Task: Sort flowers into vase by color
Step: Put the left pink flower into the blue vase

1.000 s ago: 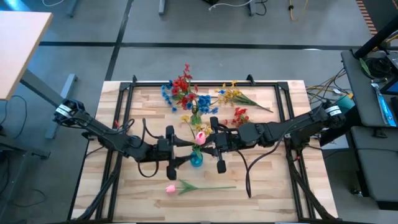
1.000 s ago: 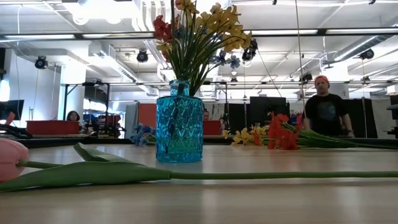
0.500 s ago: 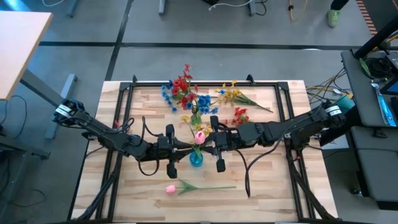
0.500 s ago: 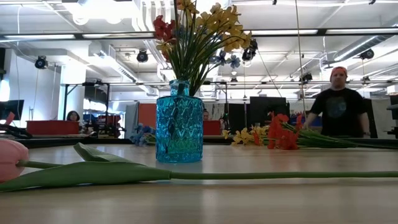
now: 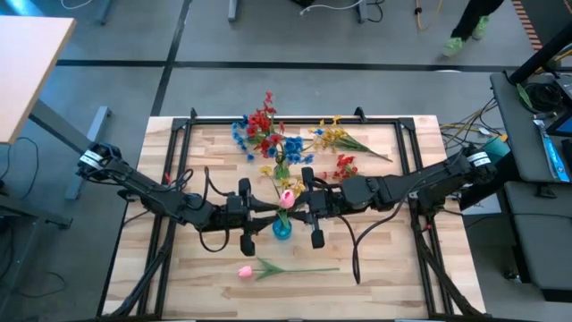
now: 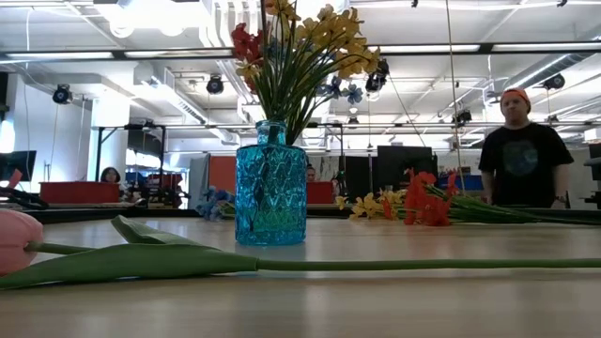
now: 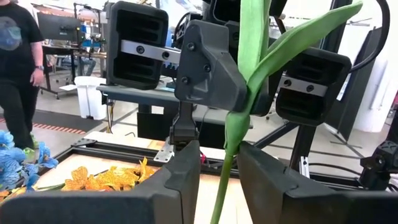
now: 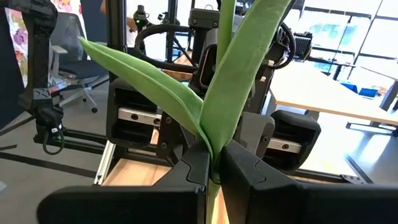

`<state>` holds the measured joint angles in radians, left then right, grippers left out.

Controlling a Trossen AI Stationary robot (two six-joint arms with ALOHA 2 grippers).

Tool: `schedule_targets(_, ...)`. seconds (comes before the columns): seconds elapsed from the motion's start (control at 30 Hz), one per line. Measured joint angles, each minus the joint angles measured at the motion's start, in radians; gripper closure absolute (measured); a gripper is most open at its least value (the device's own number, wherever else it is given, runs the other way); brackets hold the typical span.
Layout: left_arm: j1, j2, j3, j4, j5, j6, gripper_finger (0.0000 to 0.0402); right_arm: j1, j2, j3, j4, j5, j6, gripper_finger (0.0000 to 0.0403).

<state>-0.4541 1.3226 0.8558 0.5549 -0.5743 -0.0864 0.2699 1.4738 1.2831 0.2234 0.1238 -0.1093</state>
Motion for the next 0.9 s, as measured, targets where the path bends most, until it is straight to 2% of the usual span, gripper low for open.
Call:
schedule_targets(0.1, 0.0, 0.0, 0.0, 0.001, 0.0, 0.005, 0.0337, 0.0, 0.0, 0.0, 0.0, 0.001, 0.0, 0.0385)
schedule_targets(0.2, 0.0, 0.0, 0.0, 0.002, 0.001, 0.007, 0.0385, -0.001, 0.0, 0.0, 0.0, 0.007, 0.001, 0.0385)
schedule_targets(0.33, -0.001, 0.0, 0.0, 0.002, -0.001, 0.017, 0.0396, -0.001, 0.0, 0.0, -0.001, 0.007, 0.0, 0.0373)
schedule_targets(0.7, -0.008, 0.0, 0.0, 0.03, -0.013, 0.019, 0.0401, 0.001, -0.023, 0.0, -0.029, 0.0, 0.032, 0.0232)
schedule_targets(0.9, -0.034, 0.0, -0.035, 0.118, -0.016, 0.03, 0.0401, 0.001, -0.089, 0.0, -0.148, 0.003, 0.065, 0.0184)
